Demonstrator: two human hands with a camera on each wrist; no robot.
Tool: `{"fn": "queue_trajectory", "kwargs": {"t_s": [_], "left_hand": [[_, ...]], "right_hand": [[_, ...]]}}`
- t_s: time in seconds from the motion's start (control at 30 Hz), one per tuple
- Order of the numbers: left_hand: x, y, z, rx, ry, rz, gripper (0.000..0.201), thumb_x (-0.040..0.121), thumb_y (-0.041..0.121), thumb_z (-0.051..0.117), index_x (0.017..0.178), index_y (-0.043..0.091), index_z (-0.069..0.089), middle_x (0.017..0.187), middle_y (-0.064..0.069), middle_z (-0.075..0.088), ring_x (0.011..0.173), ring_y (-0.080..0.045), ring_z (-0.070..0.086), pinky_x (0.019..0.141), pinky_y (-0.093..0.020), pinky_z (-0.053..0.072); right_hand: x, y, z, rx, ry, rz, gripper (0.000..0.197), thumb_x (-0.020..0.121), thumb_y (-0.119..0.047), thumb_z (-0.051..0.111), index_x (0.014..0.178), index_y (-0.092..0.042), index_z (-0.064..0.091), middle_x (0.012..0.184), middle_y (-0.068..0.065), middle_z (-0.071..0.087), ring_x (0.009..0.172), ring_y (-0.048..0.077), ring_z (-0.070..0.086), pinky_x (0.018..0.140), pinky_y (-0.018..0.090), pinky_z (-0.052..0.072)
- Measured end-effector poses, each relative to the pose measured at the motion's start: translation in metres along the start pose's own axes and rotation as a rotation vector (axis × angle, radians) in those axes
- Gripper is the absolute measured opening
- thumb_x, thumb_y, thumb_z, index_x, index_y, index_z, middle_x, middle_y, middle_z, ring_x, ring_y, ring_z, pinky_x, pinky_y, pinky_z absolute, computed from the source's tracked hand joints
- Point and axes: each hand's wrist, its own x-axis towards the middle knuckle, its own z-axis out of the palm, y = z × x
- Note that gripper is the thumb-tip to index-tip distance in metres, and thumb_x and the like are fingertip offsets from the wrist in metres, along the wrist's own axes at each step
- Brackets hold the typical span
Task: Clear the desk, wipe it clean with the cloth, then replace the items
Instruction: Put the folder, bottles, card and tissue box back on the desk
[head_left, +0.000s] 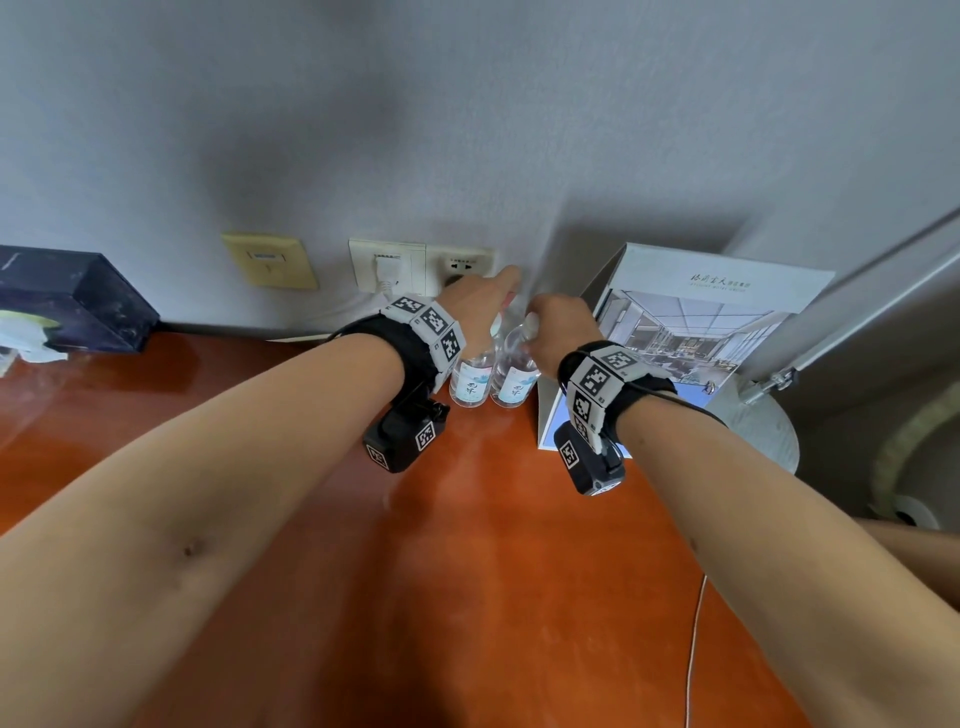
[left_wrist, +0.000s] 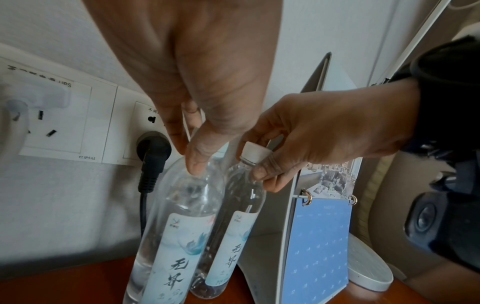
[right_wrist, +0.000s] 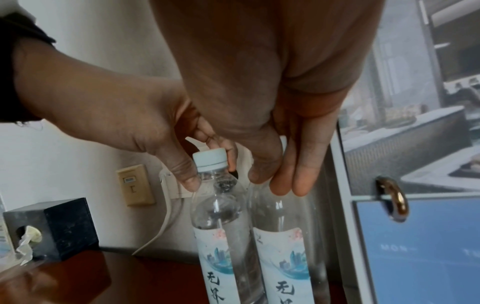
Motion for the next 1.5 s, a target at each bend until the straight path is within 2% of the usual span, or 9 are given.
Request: {"fn": "queue_trajectory", "kwargs": {"t_s": [0.2,0.37,0.47,0.57,0.7,1.07,1.27,1.4,1.5], "left_hand": [[-0.002,-0.002,0.005,0.014,-0.028,0.01,0.055,0.075,-0.002,0.067,0.122,0.01,0.039,0.106,-0.014,0.058,0.095,-0.032,0.057,0.073,-0.038,0.05],[-0.008,-0.005,0.004,0.028,0.022,0.0,0.067,0.076,0.011,0.072,0.133,0.01,0.038,0.123,-0.014,0.051,0.117,-0.031,0.046,0.092,-0.043,0.046],[-0.023,-0.01,-0.005,-0.021,0.043,-0.009,0.065,0.078,0.017,0.07,0.134,0.009,0.039,0.127,-0.013,0.048,0.121,-0.029,0.042,0.094,-0.038,0.044],[-0.046,-0.02,-0.023,-0.052,0.1,-0.034,0.054,0.081,0.017,0.064,0.129,0.011,0.042,0.122,-0.011,0.05,0.118,-0.027,0.044,0.086,-0.035,0.044],[-0.09,-0.043,-0.051,-0.031,0.143,-0.085,0.048,0.086,0.017,0.058,0.131,0.012,0.041,0.129,-0.011,0.048,0.119,-0.028,0.045,0.094,-0.041,0.043],[-0.229,-0.204,-0.116,-0.027,0.225,-0.3,0.046,0.084,0.015,0.058,0.128,0.013,0.045,0.129,-0.007,0.049,0.117,-0.025,0.048,0.094,-0.038,0.044],[-0.293,-0.321,-0.149,0.029,0.276,-0.444,0.037,0.083,0.014,0.059,0.118,0.009,0.05,0.118,-0.012,0.052,0.108,-0.028,0.047,0.082,-0.034,0.042],[-0.319,-0.391,-0.161,0.069,0.303,-0.562,0.041,0.079,0.011,0.06,0.118,0.008,0.05,0.12,-0.014,0.05,0.115,-0.031,0.042,0.09,-0.042,0.045],[-0.333,-0.431,-0.163,0.09,0.267,-0.639,0.051,0.08,0.013,0.06,0.128,0.009,0.044,0.135,-0.015,0.04,0.129,-0.035,0.03,0.096,-0.047,0.043]], "right_hand": [[-0.001,-0.004,0.003,-0.029,0.008,0.03,0.023,0.089,-0.005,0.059,0.112,-0.003,0.059,0.11,0.013,0.06,0.104,0.027,0.059,0.086,0.03,0.046],[-0.015,-0.009,0.003,0.056,-0.082,0.1,0.06,0.089,-0.015,0.064,0.142,-0.012,0.036,0.13,0.017,0.05,0.119,0.032,0.052,0.095,0.034,0.043],[-0.03,-0.02,0.0,0.06,-0.081,0.148,0.073,0.09,-0.016,0.064,0.15,-0.019,0.021,0.128,0.02,0.05,0.112,0.034,0.056,0.084,0.033,0.047],[-0.043,-0.044,-0.01,0.034,-0.076,0.248,0.082,0.087,-0.011,0.065,0.15,-0.022,0.014,0.142,0.022,0.033,0.112,0.038,0.056,0.076,0.033,0.047],[-0.056,-0.099,-0.02,-0.014,0.002,0.252,0.068,0.084,-0.015,0.063,0.141,-0.014,0.025,0.145,0.017,0.02,0.124,0.04,0.041,0.092,0.045,0.047],[-0.067,-0.312,0.03,-0.005,-0.083,-0.067,0.067,0.086,-0.015,0.061,0.144,-0.013,0.028,0.154,0.014,0.008,0.134,0.035,0.027,0.098,0.042,0.041],[-0.05,-0.424,0.075,0.083,-0.157,-0.16,0.062,0.088,-0.013,0.055,0.145,-0.012,0.03,0.156,0.011,0.01,0.135,0.034,0.028,0.102,0.045,0.042],[-0.029,-0.482,0.104,0.113,-0.162,-0.239,0.059,0.089,-0.013,0.056,0.144,-0.013,0.034,0.154,0.005,0.02,0.131,0.032,0.036,0.104,0.042,0.041],[-0.008,-0.52,0.122,0.124,-0.16,-0.295,0.062,0.089,-0.008,0.053,0.147,-0.014,0.032,0.154,0.003,0.026,0.134,0.031,0.037,0.107,0.041,0.039]]}}
